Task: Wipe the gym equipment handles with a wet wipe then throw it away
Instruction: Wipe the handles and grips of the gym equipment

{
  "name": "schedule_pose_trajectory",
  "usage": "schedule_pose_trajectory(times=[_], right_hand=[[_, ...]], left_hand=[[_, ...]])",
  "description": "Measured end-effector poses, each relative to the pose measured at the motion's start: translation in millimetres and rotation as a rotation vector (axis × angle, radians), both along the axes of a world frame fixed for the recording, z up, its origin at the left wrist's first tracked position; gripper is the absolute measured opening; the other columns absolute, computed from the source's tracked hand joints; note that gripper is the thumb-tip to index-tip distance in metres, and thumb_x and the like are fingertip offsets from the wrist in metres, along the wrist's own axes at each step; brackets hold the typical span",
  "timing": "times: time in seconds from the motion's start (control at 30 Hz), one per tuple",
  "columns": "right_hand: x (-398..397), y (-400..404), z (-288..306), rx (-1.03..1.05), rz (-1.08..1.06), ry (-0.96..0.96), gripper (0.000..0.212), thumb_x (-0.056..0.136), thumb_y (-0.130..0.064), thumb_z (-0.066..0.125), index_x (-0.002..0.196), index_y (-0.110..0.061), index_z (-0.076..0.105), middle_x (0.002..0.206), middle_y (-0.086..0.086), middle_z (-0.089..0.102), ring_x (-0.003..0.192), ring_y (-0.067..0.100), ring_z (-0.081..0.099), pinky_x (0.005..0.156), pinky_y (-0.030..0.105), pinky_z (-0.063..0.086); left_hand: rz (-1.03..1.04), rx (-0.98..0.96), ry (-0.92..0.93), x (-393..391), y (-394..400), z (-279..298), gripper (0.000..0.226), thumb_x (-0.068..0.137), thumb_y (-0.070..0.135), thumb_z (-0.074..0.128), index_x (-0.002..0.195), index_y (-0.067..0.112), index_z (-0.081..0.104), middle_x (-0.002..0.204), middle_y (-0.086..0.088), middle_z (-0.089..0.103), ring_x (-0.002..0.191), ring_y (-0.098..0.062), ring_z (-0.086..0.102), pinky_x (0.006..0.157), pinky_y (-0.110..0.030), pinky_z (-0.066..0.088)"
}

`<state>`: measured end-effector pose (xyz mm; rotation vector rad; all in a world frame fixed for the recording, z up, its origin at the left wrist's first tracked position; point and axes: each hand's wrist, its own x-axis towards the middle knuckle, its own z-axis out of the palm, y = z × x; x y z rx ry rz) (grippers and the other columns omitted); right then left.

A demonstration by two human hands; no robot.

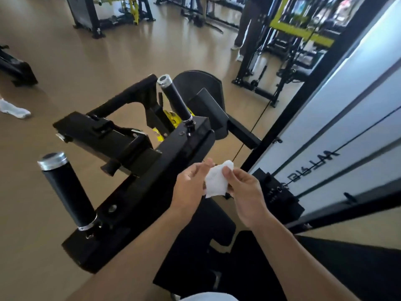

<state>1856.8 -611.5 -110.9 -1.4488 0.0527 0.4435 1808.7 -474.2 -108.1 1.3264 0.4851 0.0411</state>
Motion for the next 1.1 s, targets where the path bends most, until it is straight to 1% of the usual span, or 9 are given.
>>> schedule_pose_trajectory(times=[0.2,0.3,0.4,0.47,0.6,0.7,0.83,0.97,1.1], right_hand=[[-24,-17,-27,0.108,-0.099,0.217,0.027,0.103,-0.020,0.053,0.121,-0.005,0.067,0.102,0.013,0.072,0.088,0.025,0.069,0.086,0.041,0.055],[-31,-19,-51,0.132,-0.211,0.387,0.017,0.099,-0.008,0.056,0.113,-0.004,0.063,0.095,0.011,0.065,0.080,0.020,0.066,0.077,0.034,0.055],[-33,-24,-77,0.149,-0.266,0.500,0.047,0.086,-0.030,0.073,0.120,0.001,0.064,0.107,0.019,0.068,0.086,0.026,0.067,0.076,0.037,0.053],[-26,-30,-91,0.149,-0.318,0.505,0.040,0.100,-0.035,0.059,0.123,-0.003,0.067,0.112,0.016,0.073,0.093,0.029,0.071,0.076,0.038,0.056],[0,-43,-116,0.139,-0.338,0.557,0.037,0.105,-0.032,0.049,0.109,-0.004,0.072,0.108,0.017,0.075,0.098,0.030,0.073,0.090,0.044,0.057],[29,-60,-149,0.204,-0.310,0.640,0.042,0.105,-0.034,0.046,0.120,-0.001,0.066,0.126,0.027,0.066,0.111,0.037,0.068,0.105,0.054,0.049],[72,-84,-194,0.338,-0.180,0.738,0.073,0.098,-0.068,0.039,0.130,-0.005,0.057,0.125,0.020,0.067,0.113,0.033,0.067,0.109,0.053,0.044],[119,-101,-240,0.158,-0.077,0.699,0.043,0.102,-0.037,0.057,0.128,-0.003,0.059,0.120,0.015,0.071,0.112,0.029,0.068,0.099,0.044,0.053],[168,-106,-283,-0.151,-0.449,0.683,0.027,0.095,-0.030,0.070,0.115,-0.013,0.064,0.104,0.004,0.074,0.097,0.023,0.071,0.088,0.038,0.058]], left_hand=[[0.004,0.022,-0.001,-10,-12,-28,0.017,0.095,0.026,0.069,0.086,0.014,0.076,0.071,0.001,0.071,0.068,-0.011,0.067,0.074,-0.024,0.059],[-0.062,0.051,0.031,-9,-19,-47,0.017,0.096,0.028,0.068,0.086,0.016,0.075,0.068,0.000,0.069,0.068,-0.010,0.067,0.078,-0.028,0.060],[-0.120,0.007,0.134,-1,-25,-65,0.034,0.092,0.048,0.067,0.088,0.015,0.073,0.074,-0.002,0.073,0.073,-0.017,0.073,0.077,-0.031,0.062],[-0.180,0.014,0.212,6,-31,-78,0.044,0.084,0.061,0.069,0.094,0.018,0.072,0.087,-0.001,0.077,0.083,-0.018,0.075,0.079,-0.034,0.063],[-0.185,0.122,0.305,31,-44,-105,0.017,0.087,0.037,0.077,0.092,0.021,0.075,0.090,0.003,0.077,0.089,-0.016,0.074,0.079,-0.032,0.063],[-0.194,0.187,0.350,60,-56,-132,0.011,0.085,0.034,0.079,0.088,0.024,0.076,0.087,0.007,0.077,0.087,-0.010,0.073,0.083,-0.032,0.062],[-0.216,0.260,0.387,102,-68,-174,0.006,0.086,0.029,0.079,0.087,0.024,0.076,0.087,0.007,0.076,0.088,-0.009,0.072,0.084,-0.034,0.062],[-0.187,0.372,0.420,135,-74,-224,0.006,0.092,0.028,0.073,0.096,0.024,0.073,0.092,0.008,0.072,0.094,-0.010,0.068,0.080,-0.026,0.057],[-0.417,0.629,0.501,149,-69,-281,0.036,0.097,0.034,0.063,0.132,0.028,0.056,0.124,0.012,0.060,0.117,-0.008,0.057,0.090,-0.025,0.049]])
